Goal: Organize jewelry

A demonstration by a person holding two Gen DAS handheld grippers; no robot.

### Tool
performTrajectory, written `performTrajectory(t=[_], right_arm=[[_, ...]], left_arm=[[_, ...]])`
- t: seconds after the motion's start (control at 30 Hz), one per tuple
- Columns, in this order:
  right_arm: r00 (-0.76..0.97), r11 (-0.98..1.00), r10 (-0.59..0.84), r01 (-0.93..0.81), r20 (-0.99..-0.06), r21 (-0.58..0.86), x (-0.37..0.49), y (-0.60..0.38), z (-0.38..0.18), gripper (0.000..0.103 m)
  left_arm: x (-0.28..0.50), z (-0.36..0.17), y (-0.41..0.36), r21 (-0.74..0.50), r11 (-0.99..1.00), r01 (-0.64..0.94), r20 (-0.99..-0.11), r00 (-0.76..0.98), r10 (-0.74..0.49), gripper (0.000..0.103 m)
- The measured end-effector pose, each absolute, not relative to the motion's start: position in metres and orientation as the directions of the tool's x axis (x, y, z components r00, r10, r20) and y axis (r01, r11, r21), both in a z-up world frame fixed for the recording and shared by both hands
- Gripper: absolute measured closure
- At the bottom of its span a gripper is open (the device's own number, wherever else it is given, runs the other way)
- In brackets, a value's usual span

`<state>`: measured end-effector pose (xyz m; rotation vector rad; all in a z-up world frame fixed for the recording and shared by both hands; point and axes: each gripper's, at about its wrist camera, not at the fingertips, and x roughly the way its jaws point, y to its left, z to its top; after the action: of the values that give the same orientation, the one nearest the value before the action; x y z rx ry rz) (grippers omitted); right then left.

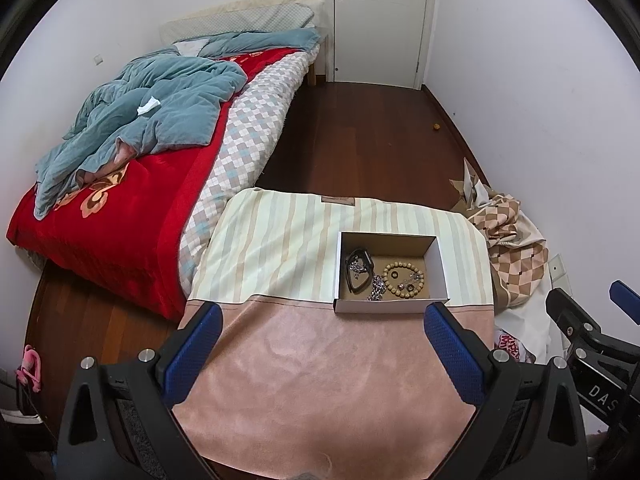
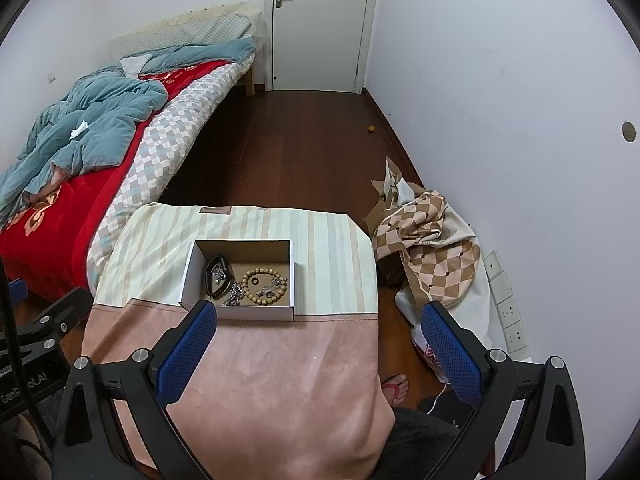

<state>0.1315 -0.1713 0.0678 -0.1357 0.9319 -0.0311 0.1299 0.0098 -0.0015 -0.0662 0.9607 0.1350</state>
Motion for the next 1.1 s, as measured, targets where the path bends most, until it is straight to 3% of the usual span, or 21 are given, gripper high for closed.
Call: performTrajectory(t=[1.1], right_arm=[[0.602, 0.99, -0.079, -0.044, -0.795, -0.131, 0.128, -0.171, 0.076, 0.0]], left_arm=[[0.125, 0.008, 0.009, -0.015, 0.991, -0.13, -0.833, 0.55, 0.06, 0.0]])
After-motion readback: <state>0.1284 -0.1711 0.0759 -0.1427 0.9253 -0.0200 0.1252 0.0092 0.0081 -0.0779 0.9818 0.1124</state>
